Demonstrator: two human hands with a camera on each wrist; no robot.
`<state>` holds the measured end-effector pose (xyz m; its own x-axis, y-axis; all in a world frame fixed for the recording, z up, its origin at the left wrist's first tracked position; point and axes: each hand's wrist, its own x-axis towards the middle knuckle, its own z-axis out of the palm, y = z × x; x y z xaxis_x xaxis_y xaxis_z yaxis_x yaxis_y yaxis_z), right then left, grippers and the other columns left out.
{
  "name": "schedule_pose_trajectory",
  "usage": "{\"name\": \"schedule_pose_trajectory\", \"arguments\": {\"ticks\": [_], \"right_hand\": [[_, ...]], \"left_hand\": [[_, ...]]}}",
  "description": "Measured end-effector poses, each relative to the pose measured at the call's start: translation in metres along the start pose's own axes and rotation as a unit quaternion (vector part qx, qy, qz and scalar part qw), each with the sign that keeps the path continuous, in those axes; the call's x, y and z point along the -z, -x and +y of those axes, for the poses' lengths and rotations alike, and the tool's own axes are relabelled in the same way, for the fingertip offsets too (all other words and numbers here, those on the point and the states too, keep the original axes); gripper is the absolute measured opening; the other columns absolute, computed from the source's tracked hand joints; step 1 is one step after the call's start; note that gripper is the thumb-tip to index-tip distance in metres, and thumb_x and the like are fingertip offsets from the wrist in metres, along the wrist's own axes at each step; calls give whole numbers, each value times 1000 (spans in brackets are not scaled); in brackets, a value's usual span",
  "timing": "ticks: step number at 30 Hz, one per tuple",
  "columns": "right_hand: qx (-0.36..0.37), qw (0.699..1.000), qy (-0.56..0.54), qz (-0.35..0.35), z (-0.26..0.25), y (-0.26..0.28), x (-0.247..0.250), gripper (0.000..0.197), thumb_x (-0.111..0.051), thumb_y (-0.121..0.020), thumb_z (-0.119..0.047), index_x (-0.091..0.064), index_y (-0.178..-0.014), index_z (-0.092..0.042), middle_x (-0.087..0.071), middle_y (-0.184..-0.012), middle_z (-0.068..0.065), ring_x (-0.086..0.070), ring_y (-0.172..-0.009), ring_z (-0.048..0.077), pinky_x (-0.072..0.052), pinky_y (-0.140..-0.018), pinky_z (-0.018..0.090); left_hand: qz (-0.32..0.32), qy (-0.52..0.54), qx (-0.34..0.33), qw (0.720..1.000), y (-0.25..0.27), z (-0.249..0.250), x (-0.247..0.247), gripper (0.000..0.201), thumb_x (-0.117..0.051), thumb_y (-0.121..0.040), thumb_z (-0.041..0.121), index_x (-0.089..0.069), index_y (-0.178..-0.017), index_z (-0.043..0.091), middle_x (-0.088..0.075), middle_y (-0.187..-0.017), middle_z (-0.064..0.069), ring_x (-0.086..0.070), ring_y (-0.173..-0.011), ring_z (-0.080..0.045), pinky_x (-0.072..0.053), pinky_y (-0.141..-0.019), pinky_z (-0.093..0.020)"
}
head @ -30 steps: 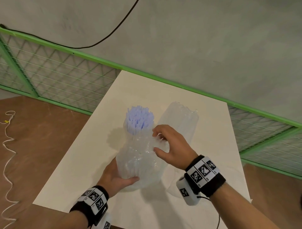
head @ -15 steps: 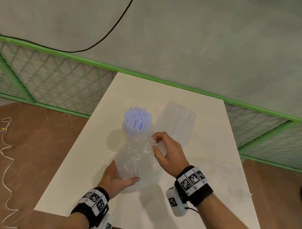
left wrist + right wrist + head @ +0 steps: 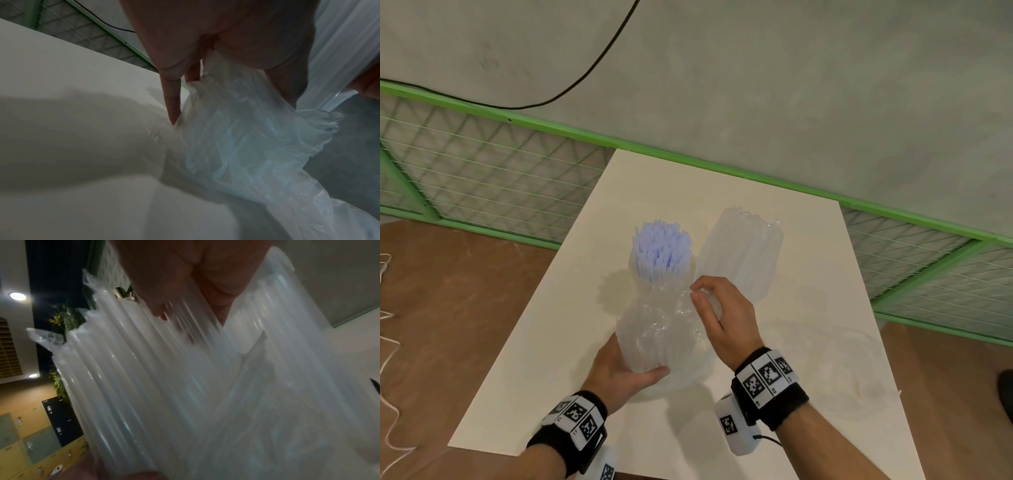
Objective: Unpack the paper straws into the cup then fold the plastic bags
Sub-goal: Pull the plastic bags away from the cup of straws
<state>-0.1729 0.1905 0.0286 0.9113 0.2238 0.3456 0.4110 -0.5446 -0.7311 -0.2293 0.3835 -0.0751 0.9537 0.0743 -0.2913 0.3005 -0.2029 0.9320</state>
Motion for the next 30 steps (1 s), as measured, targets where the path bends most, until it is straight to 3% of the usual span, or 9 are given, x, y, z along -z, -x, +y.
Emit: {"name": "schedule_pose_trajectory", "arguments": {"ticks": [5,8,12,17,24,26,28,30], "right_hand": [[-2,998,-12,58,1,-7,8,12,-61,-95,-21,-68,-102,-14,-70,-95,-9,-66,-89,3,-49,-82,16],[-6,994,-3,108,-5,-13,17,14,-68,-91,-24,-70,-101,-16,-71,-92,-12,-67,-89,0,-48,-81,12],[-20,996,-1,91,-14,-22,30,21,-79,-80,-27,-72,-97,-18,-72,-88,-13,-65,-81,-4,-47,-78,9],[-43,991,-47,122,-29,-40,60,16,-79,-81,-21,-72,-96,-20,-74,-86,-13,-68,-81,1,-51,-78,16],[19,986,-11,163,-50,-65,99,16,-80,-80,-19,-73,-95,-17,-73,-88,-10,-68,-82,3,-52,-77,18],[24,985,-11,173,-54,-73,114,17,-81,-79,-23,-72,-94,-23,-74,-88,-9,-70,-81,7,-56,-78,29],[31,979,-30,199,-61,-82,136,18,-82,-78,-26,-73,-93,-26,-75,-89,-3,-72,-81,22,-57,-78,46],[51,969,-52,235,-68,-91,163,20,-82,-78,-23,-73,-95,-19,-74,-90,6,-71,-81,30,-58,-75,50]], "left_hand": [[5,-8,5,1000,-1,-1,0,86,-93,-37,50,-62,-115,32,-73,-105,7,-68,-100,-9,-54,-94,-40],[4,-8,8,1000,1,1,0,87,-93,-37,50,-61,-116,31,-72,-104,7,-68,-99,-9,-53,-94,-38],[3,-12,6,1000,1,1,1,87,-92,-38,51,-61,-117,31,-72,-105,7,-68,-100,-10,-53,-95,-38],[0,-6,11,1000,0,0,1,86,-93,-39,52,-61,-116,33,-72,-106,7,-68,-100,-9,-54,-94,-39],[-3,-24,1,1000,1,0,2,87,-92,-41,52,-60,-119,31,-72,-106,9,-67,-100,-7,-53,-94,-36],[-4,-31,-4,999,1,2,3,87,-91,-42,53,-59,-120,31,-71,-106,10,-67,-101,-6,-52,-94,-33],[-2,-33,-4,999,1,2,2,88,-91,-41,54,-59,-120,31,-71,-106,10,-66,-101,-6,-52,-94,-33],[0,-34,-1,999,0,2,3,89,-90,-40,55,-59,-120,31,-71,-106,10,-66,-101,-7,-52,-93,-33]]}}
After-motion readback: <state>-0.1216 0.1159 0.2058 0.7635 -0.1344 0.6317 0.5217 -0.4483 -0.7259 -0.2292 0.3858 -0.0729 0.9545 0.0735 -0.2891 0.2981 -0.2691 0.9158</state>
